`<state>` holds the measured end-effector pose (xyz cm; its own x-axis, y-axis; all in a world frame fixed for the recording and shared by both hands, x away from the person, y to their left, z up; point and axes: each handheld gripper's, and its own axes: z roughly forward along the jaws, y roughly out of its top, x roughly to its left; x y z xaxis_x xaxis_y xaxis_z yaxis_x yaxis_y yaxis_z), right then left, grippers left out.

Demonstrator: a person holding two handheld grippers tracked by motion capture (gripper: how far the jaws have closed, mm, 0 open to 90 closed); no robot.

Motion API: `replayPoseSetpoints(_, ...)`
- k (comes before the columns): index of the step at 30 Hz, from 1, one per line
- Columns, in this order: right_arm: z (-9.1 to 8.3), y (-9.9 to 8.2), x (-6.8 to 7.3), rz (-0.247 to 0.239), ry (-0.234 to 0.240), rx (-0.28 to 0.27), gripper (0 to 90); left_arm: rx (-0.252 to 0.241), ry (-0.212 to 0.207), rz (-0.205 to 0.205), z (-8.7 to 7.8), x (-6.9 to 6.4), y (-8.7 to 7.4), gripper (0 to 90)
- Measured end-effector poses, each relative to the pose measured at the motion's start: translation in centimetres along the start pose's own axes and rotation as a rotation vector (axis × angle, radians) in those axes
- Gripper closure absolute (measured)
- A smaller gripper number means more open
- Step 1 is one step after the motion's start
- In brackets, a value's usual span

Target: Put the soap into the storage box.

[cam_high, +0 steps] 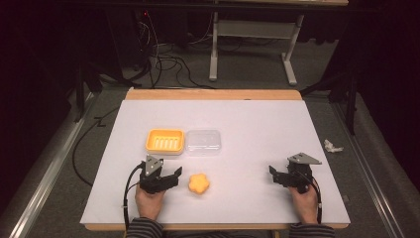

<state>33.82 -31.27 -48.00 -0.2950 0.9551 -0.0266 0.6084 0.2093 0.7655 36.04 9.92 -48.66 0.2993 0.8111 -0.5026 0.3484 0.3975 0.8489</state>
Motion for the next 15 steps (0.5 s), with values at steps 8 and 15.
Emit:
replayPoseSetpoints(8,0.06,0.01,-0.03,-0.003,0.004,0.0,16.1,0.002,0.004,0.001,0.07,-0.02,-0.03,22.6)
replayPoseSetpoints(15,0.05,0.02,-0.05,-0.003,0.003,0.001,16.0,-0.005,0.001,0.002,-0.01,-0.04,-0.02,22.5)
